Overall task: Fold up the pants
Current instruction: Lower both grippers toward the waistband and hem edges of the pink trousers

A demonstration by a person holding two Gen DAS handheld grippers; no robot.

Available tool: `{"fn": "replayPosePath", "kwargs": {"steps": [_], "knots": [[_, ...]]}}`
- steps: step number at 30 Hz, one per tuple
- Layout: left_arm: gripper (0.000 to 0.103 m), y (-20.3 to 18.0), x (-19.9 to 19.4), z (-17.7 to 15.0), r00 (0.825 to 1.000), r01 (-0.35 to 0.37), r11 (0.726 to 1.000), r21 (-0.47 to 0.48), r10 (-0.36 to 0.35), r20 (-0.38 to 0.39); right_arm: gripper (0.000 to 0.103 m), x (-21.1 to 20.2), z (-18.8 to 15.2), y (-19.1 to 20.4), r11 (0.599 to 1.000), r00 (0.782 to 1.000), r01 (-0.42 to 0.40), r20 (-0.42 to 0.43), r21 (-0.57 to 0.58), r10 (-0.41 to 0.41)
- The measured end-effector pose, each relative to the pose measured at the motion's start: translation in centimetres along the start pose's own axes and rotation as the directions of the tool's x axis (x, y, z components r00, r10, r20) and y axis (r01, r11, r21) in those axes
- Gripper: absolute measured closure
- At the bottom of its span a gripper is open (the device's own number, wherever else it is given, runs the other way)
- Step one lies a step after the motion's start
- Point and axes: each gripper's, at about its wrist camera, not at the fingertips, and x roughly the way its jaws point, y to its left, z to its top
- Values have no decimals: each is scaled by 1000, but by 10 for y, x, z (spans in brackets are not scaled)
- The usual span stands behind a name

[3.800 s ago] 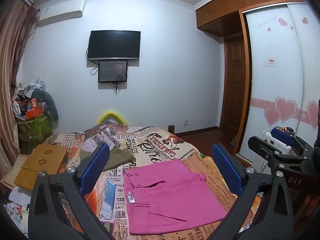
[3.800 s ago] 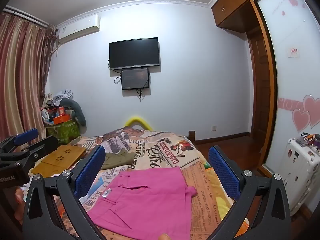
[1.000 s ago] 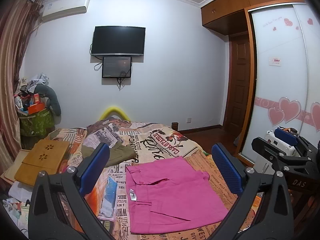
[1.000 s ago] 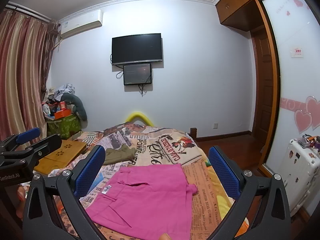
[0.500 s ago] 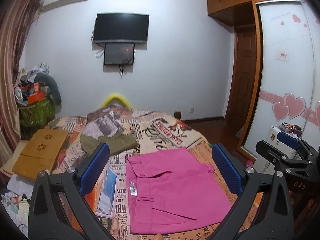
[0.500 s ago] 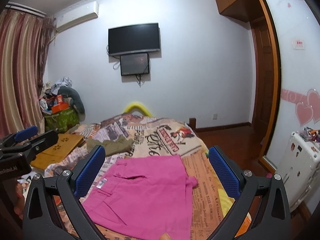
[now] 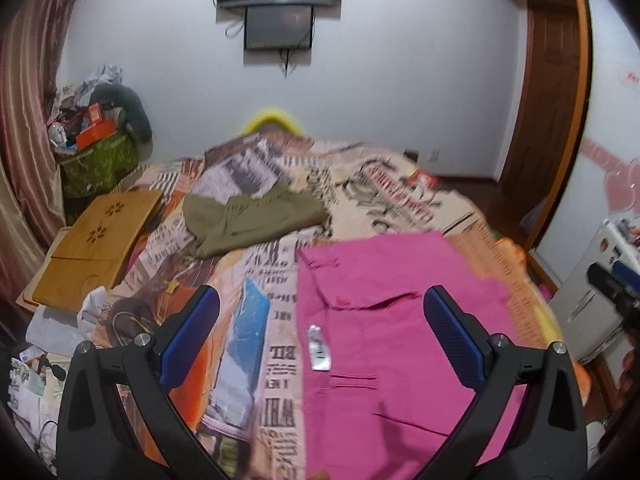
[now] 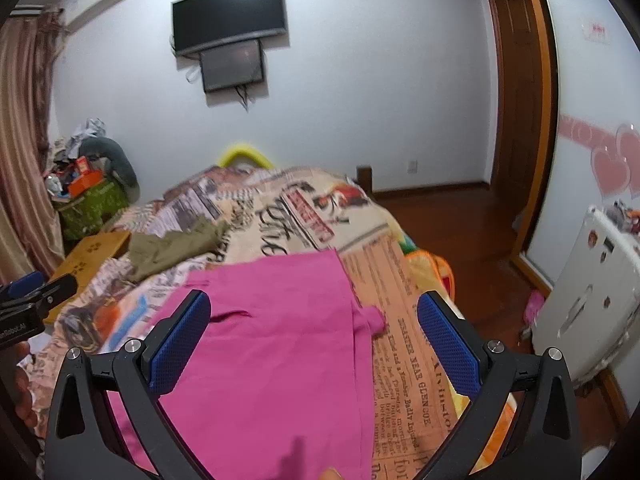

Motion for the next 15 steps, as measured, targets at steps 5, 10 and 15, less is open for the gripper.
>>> {"fn": "replayPosePath", "kwargs": {"steps": [5,10,15], "knots": [[0,11,44,-7,996,0,1000,26,3,-93,0,30,-3,-18,999,998,39,-58,6,-39],[4,19,79,-10,984,18,999,30,-12,-179,0,58,-10,-32,998,989,60,-132,-10,-60],[16,10,108,-14,961,55,996,69,-34,-273,16,91,-22,-44,999,969,34,-244,1,-32]]}}
